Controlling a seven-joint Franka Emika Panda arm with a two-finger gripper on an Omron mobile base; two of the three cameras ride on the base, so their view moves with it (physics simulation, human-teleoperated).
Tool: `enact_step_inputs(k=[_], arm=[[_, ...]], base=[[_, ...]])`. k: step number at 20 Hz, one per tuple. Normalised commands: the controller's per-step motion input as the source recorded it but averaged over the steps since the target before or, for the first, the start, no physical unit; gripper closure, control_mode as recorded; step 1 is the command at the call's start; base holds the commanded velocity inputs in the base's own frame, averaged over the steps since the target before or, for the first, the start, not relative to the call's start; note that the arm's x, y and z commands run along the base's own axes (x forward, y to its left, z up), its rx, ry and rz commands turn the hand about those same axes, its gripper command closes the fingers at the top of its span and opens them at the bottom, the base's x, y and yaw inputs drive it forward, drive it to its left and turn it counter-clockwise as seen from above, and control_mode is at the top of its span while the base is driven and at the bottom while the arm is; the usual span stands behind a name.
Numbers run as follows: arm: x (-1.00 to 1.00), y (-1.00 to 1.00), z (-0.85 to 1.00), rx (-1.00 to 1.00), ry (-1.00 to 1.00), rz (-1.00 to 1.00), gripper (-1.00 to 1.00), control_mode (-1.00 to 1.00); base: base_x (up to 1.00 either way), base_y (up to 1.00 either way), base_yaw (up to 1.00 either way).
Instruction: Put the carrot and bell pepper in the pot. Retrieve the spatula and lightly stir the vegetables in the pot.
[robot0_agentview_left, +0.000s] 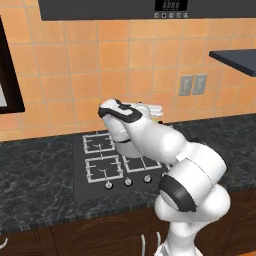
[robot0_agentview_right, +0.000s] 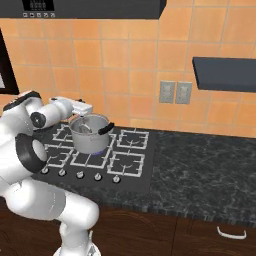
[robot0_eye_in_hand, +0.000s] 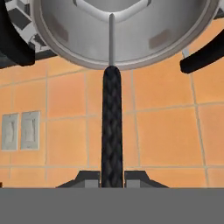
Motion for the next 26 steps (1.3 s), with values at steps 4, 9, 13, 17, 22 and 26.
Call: enact_step_inputs(k=[4, 9, 13, 17, 22, 26], arm=[[0.04, 0.00, -0.22, 0.13, 0.05, -0.20, 1.00, -1.00], [0.27, -0.02, -0.14, 0.00, -0.01, -0.16, 1.00, -1.00], [0.03, 0.00, -0.08, -0.07, -0.18, -0.10, 1.00, -1.00], [0.00, 0.09, -0.05, -0.13, -0.34, -0.05, 1.00, -1.00], [0.00, 0.18, -0.45, -0.09, -0.11, -0.07, 1.00, -1.00], [0.03, 0.24, -0.71, 0.00, 0.08, -0.09, 1.00, -1.00]], base=[[0.00, 0.00, 0.00], [0.00, 0.00, 0.00], [0.00, 0.00, 0.00], [0.00, 0.00, 0.00], [0.00, 0.00, 0.00], [0.00, 0.00, 0.00]])
